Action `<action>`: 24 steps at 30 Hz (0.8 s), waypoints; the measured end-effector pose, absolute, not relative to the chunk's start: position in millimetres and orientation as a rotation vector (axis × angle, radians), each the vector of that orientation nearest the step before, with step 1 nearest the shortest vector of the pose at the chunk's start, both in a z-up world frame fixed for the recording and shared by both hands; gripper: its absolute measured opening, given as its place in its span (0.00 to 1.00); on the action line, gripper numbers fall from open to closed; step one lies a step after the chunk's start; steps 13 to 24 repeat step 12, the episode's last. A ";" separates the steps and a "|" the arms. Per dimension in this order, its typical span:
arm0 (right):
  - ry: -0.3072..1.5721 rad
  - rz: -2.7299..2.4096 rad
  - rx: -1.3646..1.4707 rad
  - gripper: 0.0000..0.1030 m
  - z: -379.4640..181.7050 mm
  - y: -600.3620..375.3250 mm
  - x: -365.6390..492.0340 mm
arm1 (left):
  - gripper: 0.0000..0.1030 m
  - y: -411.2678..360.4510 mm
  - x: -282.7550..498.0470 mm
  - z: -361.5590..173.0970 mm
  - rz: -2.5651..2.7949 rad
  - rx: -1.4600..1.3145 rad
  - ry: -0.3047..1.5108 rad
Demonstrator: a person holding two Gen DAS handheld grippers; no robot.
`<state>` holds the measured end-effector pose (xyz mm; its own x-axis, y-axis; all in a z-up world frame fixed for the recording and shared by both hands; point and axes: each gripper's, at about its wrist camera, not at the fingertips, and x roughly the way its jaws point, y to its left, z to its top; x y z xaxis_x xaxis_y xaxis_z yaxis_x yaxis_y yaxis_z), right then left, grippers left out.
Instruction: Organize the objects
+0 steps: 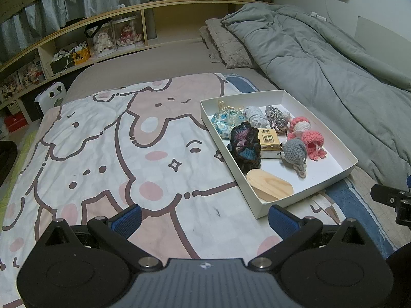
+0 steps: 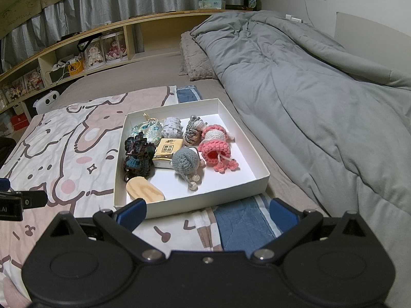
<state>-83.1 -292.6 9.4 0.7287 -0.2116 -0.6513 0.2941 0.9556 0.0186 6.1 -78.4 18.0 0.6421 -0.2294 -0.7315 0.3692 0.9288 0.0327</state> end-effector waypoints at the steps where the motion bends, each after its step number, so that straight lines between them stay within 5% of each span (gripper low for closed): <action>1: 0.702 -0.279 0.124 1.00 9.4 -292.7 -83.1 | 1.00 -78.5 6.2 18.0 -0.343 0.186 0.805; 24: 0.701 -0.279 0.124 1.00 9.4 -293.0 -82.9 | 1.00 -77.8 3.8 14.5 -0.340 0.181 0.808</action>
